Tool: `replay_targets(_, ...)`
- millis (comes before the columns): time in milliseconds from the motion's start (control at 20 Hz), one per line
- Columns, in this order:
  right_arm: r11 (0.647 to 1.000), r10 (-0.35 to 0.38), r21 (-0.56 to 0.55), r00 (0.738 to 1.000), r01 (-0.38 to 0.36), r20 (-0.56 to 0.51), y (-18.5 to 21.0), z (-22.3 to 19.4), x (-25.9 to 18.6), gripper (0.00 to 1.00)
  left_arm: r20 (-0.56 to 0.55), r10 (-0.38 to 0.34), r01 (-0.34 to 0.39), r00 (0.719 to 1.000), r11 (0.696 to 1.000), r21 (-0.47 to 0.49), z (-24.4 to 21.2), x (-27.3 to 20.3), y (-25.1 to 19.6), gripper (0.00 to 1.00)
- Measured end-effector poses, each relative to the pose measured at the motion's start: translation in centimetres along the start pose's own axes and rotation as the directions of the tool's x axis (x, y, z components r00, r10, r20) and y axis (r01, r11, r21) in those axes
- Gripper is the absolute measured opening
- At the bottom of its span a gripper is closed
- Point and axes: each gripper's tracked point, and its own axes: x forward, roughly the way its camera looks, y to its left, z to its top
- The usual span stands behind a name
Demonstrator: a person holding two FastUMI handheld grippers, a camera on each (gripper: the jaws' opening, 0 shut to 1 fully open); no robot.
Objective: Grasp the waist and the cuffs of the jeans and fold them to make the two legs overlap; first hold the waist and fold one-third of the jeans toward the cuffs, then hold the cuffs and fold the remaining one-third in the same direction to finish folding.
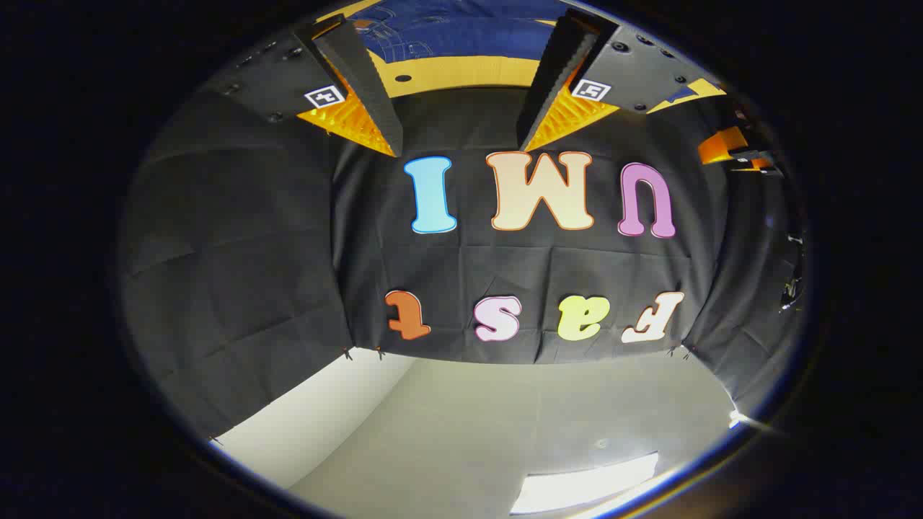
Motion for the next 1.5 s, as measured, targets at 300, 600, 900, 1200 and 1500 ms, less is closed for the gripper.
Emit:
replay_targets(300,1.000,0.011,0.001,1.000,-0.011,-0.018,0.0,-0.8,0.4,0.98,0.025,-0.013,0.012,1.000,1.000,0.028,0.4,-0.1,0.2,0.93)
replay_targets(600,0.998,0.061,-0.005,0.997,-0.062,-0.036,0.4,-2.5,0.8,0.98,0.023,-0.002,-0.001,1.000,0.991,0.132,0.3,-1.3,2.2,0.94)
replay_targets(900,0.984,0.176,0.029,0.979,-0.174,-0.102,1.8,-6.2,1.4,0.98,-0.054,0.069,-0.042,0.996,0.917,0.396,-2.8,-4.9,7.1,0.99)
replay_targets(1200,0.975,0.218,0.057,0.967,-0.213,-0.131,2.6,-8.1,0.8,0.94,-0.231,0.095,0.054,0.968,0.824,0.564,-8.9,-9.5,10.5,0.95)
replay_targets(1500,0.987,0.159,0.040,0.980,-0.155,-0.117,5.0,-7.1,-1.8,0.95,-0.494,0.083,0.301,0.865,0.703,0.645,-19.1,-13.7,16.1,0.95)
